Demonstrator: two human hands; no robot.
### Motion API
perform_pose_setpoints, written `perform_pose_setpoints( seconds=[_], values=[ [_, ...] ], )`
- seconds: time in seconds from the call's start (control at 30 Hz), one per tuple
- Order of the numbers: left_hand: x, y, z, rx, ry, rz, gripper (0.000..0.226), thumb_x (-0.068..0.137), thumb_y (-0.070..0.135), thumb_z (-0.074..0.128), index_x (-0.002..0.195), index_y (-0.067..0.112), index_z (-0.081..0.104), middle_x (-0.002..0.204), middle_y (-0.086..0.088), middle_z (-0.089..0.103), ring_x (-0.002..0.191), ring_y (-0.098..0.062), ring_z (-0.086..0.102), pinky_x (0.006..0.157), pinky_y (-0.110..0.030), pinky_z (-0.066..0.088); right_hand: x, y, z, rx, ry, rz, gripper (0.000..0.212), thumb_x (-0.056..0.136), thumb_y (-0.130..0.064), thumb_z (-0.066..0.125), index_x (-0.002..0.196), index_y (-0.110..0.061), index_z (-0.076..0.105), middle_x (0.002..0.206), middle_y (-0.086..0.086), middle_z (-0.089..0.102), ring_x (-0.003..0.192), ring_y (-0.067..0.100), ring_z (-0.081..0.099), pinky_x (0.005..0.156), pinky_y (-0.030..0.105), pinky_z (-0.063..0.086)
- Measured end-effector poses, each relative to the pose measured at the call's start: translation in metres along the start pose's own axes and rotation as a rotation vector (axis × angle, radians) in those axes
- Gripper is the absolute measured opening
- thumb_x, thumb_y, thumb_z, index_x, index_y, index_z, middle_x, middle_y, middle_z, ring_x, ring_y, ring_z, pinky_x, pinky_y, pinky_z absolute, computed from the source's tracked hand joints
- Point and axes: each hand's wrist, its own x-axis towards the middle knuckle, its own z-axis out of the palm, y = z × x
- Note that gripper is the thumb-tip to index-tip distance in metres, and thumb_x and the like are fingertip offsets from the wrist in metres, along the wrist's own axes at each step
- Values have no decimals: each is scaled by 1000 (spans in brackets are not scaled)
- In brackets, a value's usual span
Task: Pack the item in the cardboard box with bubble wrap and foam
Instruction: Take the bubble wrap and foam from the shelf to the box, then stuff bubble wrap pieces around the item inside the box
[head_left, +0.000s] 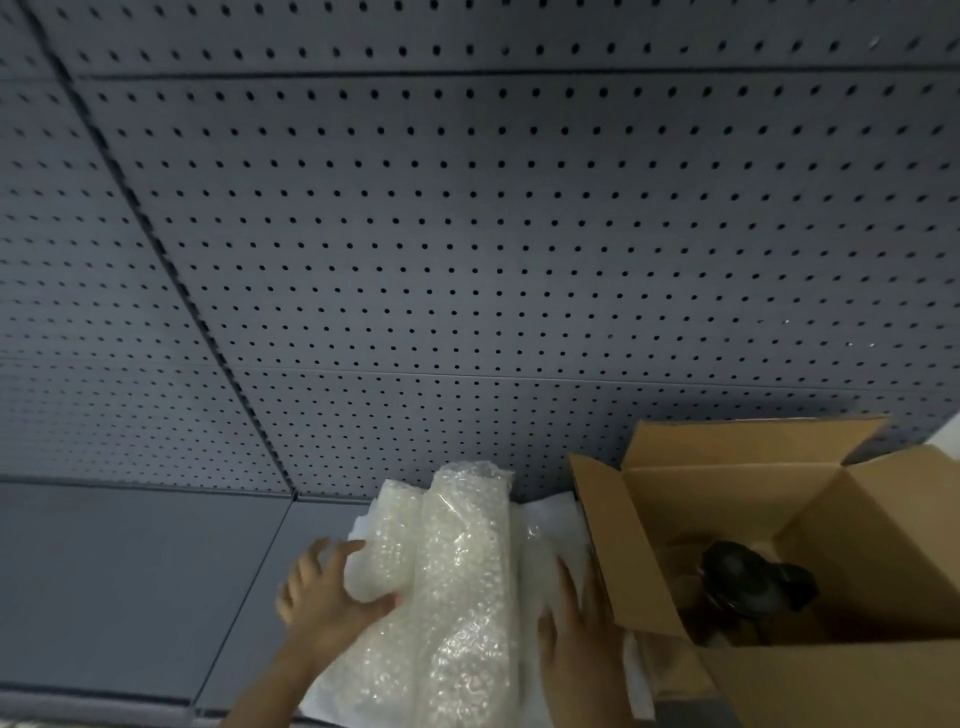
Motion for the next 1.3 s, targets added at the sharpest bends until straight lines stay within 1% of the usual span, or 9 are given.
perform_pose_setpoints(
  seconds=[0.13,0.27,0.47,0.63,0.77,0.87,1.0,1.17,1.3],
  values=[
    [-12,12,12,-369,-97,40,61,62,39,86,112,36,51,128,-1,47,112,-22,53,93,-39,48,-36,-15,37,-277,76,-595,58,94,-59,17,137,-27,37,158,2,17,149,20,4,116,29,3],
    [-25,27,29,-619,-347,-51,94,49,47,90,126,26,40,110,-3,57,96,-15,61,71,-20,49,-43,-18,54,-223,-33,-740,54,92,-58,26,124,-20,48,140,10,38,132,28,34,116,24,8],
    [-33,41,31,-770,-411,-101,64,75,13,80,127,13,43,108,-5,64,92,-16,66,63,-20,50,-38,-19,64,-50,-205,-671,75,77,-49,45,146,-37,18,160,-12,-6,146,2,8,111,5,9],
    [-60,49,-23,-895,-374,-2,78,47,34,93,113,6,62,99,-12,74,85,-19,73,70,-26,56,-50,-52,48,164,-35,-729,39,83,-52,57,118,-35,54,151,-29,23,138,4,31,110,6,20],
    [-75,48,-86,-1049,-345,37,81,42,10,94,115,0,59,97,-23,73,85,-38,72,70,-40,58,-50,-113,-1,434,-106,-705,49,73,-39,71,114,-56,51,134,-31,45,125,-8,44,102,13,39],
    [-90,58,-127,-1098,-396,125,105,19,22,98,114,1,58,102,-24,72,90,-40,71,70,-42,58,-51,-160,-53,640,-435,-443,64,71,-33,81,120,-53,44,130,-28,47,119,-6,50,89,14,48],
    [-108,90,-148,-1191,-431,191,71,48,8,85,113,1,58,103,-24,72,88,-40,71,63,-39,61,-47,-190,-103,828,-863,-197,66,72,-14,79,128,-25,46,104,-9,74,94,11,72,72,24,58],
    [-113,126,-139,-1089,-481,271,88,46,27,90,125,9,56,114,-16,70,104,-36,67,95,-51,49,-41,-184,-150,756,-714,-212,63,68,-18,83,124,-20,55,107,5,74,97,26,71,86,41,56],
    [-107,152,-122,-925,-398,316,84,38,36,96,113,23,62,103,-4,73,92,-18,72,84,-35,54,-26,-168,-203,536,-529,-343,62,72,-22,80,126,-29,50,112,-3,71,98,12,70,83,35,59]
  ],
)
